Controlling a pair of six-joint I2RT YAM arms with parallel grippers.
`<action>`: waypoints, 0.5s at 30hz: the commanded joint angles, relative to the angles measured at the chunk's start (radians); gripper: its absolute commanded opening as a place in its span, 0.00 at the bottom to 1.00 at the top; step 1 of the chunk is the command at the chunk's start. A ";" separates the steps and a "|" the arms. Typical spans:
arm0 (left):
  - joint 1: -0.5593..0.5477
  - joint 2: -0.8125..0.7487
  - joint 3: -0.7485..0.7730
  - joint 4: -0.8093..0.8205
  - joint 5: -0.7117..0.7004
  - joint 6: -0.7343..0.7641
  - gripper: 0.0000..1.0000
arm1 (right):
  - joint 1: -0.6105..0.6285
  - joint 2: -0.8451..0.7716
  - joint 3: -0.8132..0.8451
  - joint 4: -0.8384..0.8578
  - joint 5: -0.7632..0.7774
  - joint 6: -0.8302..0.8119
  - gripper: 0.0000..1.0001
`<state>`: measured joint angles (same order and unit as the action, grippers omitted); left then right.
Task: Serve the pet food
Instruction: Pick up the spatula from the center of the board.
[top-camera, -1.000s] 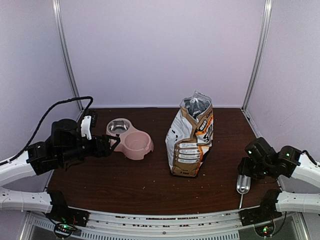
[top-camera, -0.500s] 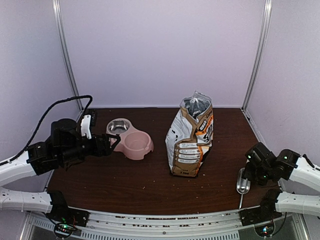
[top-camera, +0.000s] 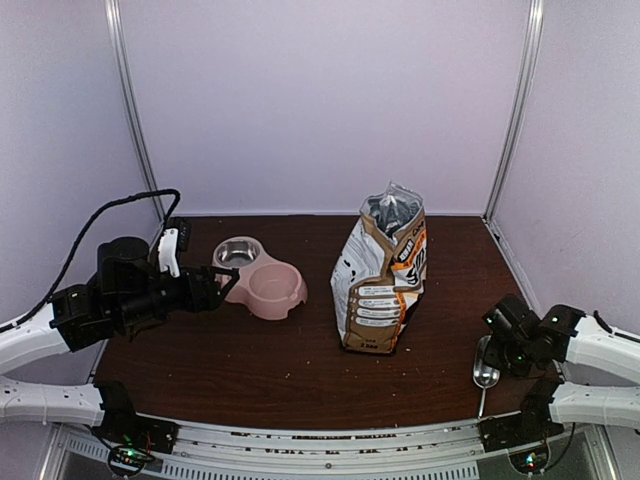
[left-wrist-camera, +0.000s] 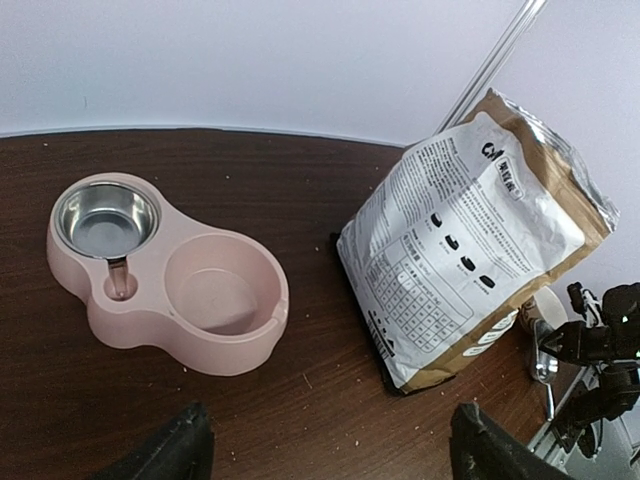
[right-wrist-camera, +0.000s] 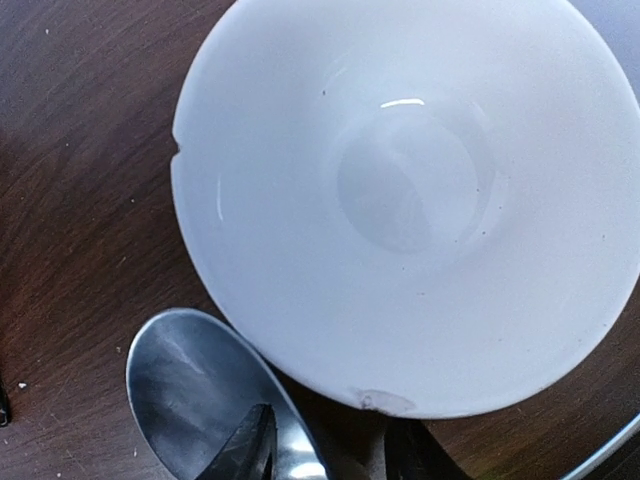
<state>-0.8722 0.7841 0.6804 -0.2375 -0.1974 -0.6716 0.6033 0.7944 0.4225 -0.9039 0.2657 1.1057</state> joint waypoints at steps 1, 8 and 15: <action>-0.007 -0.009 -0.002 0.023 0.005 0.018 0.84 | -0.010 0.056 0.010 0.056 0.015 -0.049 0.34; -0.007 -0.004 0.001 0.018 0.006 0.016 0.84 | -0.010 0.120 0.032 0.071 0.021 -0.099 0.22; -0.007 0.000 0.003 0.021 0.004 0.016 0.84 | -0.010 0.134 0.037 0.074 0.017 -0.127 0.05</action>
<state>-0.8722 0.7841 0.6804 -0.2409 -0.1974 -0.6712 0.5987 0.9237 0.4355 -0.8364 0.2661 1.0008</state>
